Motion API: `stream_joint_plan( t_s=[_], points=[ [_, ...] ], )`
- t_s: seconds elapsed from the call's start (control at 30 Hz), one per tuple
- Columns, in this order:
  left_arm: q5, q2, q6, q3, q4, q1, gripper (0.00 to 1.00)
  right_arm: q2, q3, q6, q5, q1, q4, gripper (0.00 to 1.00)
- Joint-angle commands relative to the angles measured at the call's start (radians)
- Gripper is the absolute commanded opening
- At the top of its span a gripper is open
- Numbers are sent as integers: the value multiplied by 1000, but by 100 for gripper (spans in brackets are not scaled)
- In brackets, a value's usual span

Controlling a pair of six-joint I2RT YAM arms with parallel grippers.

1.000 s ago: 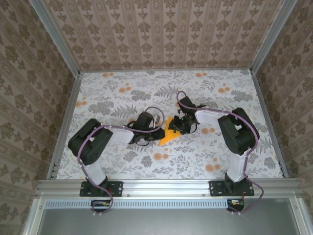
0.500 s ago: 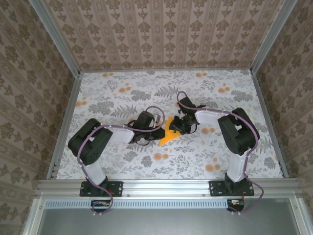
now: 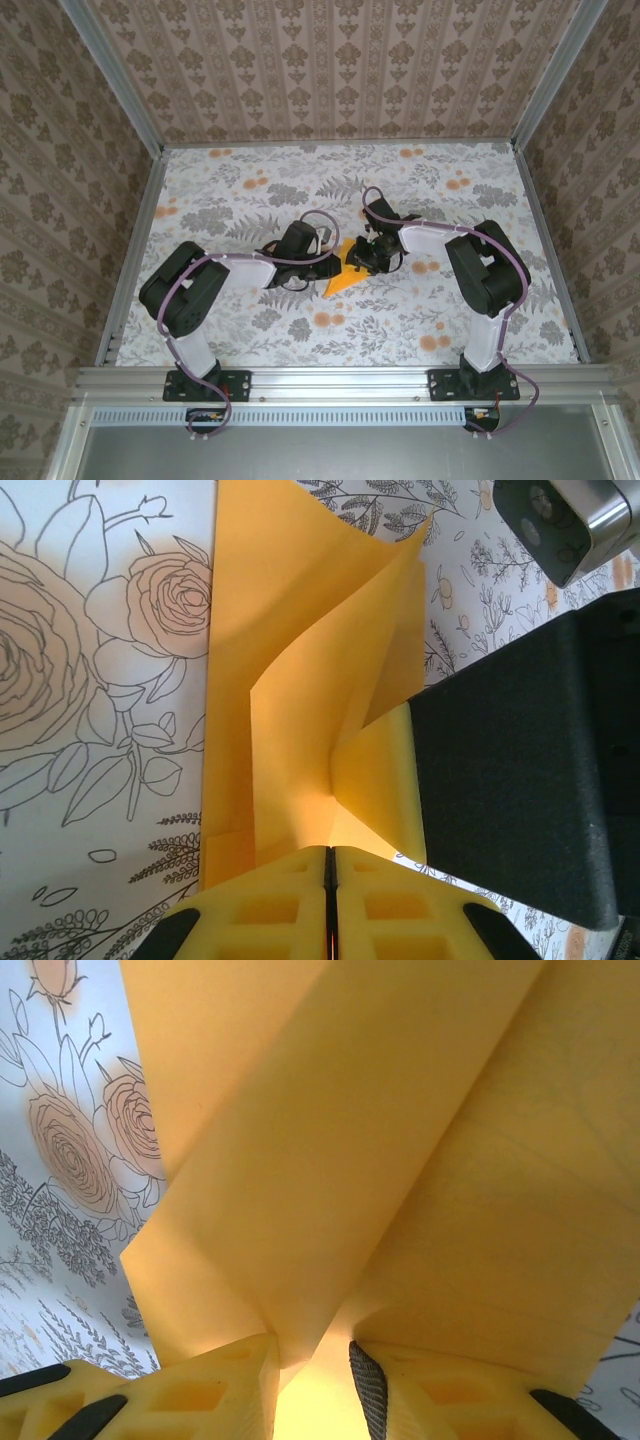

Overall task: Fold a paper plane with a square sheet of paper (pick it up from the middle)
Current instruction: Fourth fold the wing at the center of the table.

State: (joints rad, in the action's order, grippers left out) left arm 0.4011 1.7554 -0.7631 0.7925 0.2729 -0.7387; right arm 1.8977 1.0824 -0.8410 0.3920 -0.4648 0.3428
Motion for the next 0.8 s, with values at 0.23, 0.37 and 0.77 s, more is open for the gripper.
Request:
stream_joint_plan(
  t_s=[0.23, 0.37, 0.77],
  points=[
    [0, 45, 31, 24, -34, -1, 7, 115, -109, -35, -214, 5, 130, 30],
    [-2, 52, 32, 25, -36, -1, 7, 113, -114, -36, -217, 5, 130, 29],
    [-22, 47, 44, 29, -58, 4, 7, 117, -128, -39, -225, 5, 125, 29]
  ],
)
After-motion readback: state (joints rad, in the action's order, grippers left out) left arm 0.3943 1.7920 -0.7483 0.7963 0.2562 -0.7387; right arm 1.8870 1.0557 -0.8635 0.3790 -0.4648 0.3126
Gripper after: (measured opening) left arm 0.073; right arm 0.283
